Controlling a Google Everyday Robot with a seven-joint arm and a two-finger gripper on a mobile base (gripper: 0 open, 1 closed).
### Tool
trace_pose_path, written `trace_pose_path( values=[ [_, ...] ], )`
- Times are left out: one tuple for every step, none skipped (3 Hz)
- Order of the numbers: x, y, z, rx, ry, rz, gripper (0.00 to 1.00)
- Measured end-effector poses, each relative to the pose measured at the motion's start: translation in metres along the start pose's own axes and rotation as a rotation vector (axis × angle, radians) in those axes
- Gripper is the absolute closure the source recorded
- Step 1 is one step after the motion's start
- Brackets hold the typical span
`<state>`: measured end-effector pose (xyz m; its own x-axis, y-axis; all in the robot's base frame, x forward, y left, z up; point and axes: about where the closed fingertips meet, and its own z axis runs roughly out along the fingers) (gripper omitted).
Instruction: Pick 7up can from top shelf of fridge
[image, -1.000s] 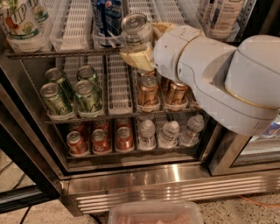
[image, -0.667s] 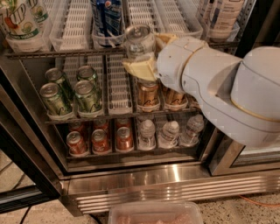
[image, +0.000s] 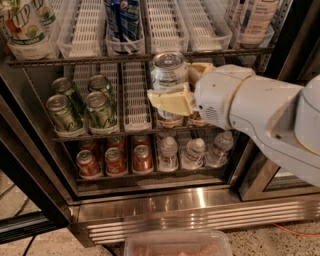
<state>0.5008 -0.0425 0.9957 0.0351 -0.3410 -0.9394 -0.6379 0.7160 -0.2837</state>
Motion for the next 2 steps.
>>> trace_pose_path(
  values=[
    [-0.009,0.007,-0.007,-0.1,-0.024,0.051,1.0],
    [-0.021,0.017,-0.008,-0.218,-0.048,0.08,1.0]
  ],
)
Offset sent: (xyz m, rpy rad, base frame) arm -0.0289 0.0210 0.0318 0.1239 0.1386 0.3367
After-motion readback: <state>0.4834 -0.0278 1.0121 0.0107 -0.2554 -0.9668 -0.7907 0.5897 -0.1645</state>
